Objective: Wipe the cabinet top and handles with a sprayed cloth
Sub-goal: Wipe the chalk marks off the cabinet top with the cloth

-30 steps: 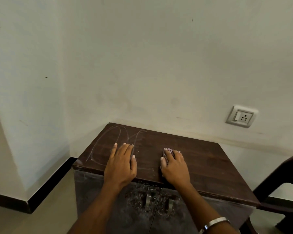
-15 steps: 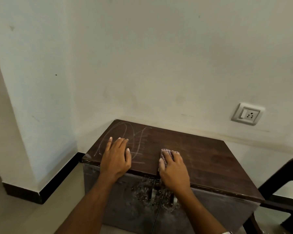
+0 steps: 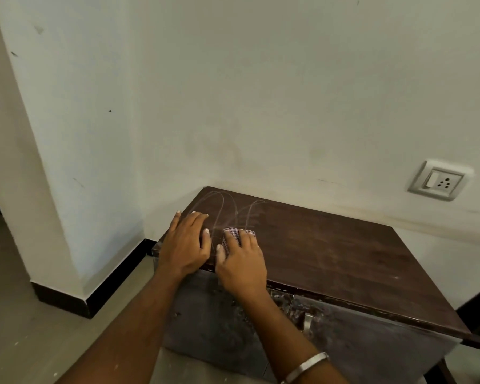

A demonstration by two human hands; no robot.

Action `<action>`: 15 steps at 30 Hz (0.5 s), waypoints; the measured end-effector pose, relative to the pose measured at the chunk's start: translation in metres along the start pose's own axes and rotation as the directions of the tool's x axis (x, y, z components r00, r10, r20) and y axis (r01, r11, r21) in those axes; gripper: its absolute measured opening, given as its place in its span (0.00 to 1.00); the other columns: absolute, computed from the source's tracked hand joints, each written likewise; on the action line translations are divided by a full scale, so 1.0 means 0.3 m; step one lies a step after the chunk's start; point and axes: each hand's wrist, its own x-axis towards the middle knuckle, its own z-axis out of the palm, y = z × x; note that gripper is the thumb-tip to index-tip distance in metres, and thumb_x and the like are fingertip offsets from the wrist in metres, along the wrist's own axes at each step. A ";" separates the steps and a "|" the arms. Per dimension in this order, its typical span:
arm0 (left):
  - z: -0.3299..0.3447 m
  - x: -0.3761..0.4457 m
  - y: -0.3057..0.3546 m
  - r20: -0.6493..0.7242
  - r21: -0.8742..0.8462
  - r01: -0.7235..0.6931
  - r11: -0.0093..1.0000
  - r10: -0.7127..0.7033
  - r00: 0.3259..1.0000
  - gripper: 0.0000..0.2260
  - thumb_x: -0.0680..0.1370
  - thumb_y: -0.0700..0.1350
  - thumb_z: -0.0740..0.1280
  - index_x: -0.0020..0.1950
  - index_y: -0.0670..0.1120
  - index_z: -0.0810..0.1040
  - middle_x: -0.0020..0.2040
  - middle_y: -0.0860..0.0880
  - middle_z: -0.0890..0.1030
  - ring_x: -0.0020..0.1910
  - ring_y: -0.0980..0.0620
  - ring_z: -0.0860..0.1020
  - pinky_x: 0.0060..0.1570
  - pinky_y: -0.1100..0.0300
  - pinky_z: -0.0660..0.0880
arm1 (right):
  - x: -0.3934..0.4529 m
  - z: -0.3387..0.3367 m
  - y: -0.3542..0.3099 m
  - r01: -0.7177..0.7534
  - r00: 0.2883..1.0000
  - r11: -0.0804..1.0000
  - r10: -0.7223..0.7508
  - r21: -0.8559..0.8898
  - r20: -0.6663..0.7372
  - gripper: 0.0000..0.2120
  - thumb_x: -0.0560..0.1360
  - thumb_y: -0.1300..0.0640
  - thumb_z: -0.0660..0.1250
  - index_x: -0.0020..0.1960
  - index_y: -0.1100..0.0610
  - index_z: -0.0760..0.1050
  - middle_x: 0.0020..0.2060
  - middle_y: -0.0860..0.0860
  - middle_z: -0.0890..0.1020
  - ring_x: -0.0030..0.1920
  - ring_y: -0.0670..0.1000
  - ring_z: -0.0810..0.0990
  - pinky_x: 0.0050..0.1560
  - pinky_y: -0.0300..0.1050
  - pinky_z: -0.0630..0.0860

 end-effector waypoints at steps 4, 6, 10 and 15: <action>-0.013 0.002 -0.031 0.001 0.013 0.012 1.000 -0.012 1.000 0.23 0.77 0.51 0.52 0.67 0.45 0.73 0.65 0.47 0.77 0.67 0.51 0.71 0.76 0.51 0.51 | -0.005 -0.032 0.065 -0.028 1.000 1.000 0.028 0.006 -0.003 0.25 0.80 0.43 0.51 0.76 0.47 0.58 0.77 0.53 0.58 0.78 0.53 0.51 0.77 0.53 0.53; -0.020 0.003 -0.044 0.002 0.005 0.015 1.000 -0.015 1.000 0.21 0.77 0.50 0.53 0.67 0.44 0.73 0.65 0.47 0.77 0.66 0.51 0.72 0.76 0.50 0.51 | -0.008 -0.060 0.125 -0.080 0.996 0.997 0.080 -0.018 -0.031 0.25 0.80 0.43 0.51 0.76 0.47 0.58 0.76 0.53 0.59 0.77 0.54 0.53 0.77 0.52 0.54; -0.026 0.007 -0.064 0.002 -0.013 0.024 1.000 -0.024 1.000 0.20 0.77 0.50 0.55 0.66 0.45 0.73 0.64 0.48 0.77 0.65 0.52 0.73 0.76 0.49 0.51 | -0.006 -0.086 0.185 -0.163 0.986 0.985 0.161 -0.053 -0.045 0.26 0.81 0.44 0.51 0.77 0.49 0.57 0.77 0.54 0.58 0.78 0.55 0.51 0.77 0.52 0.52; -0.020 0.004 -0.063 -0.003 -0.009 0.037 0.999 -0.037 0.999 0.22 0.77 0.51 0.53 0.66 0.45 0.73 0.65 0.48 0.77 0.66 0.52 0.72 0.76 0.50 0.52 | 0.031 -0.025 0.069 -0.138 0.990 0.988 0.136 -0.067 -0.038 0.26 0.81 0.44 0.50 0.77 0.50 0.56 0.77 0.55 0.57 0.78 0.56 0.50 0.77 0.54 0.50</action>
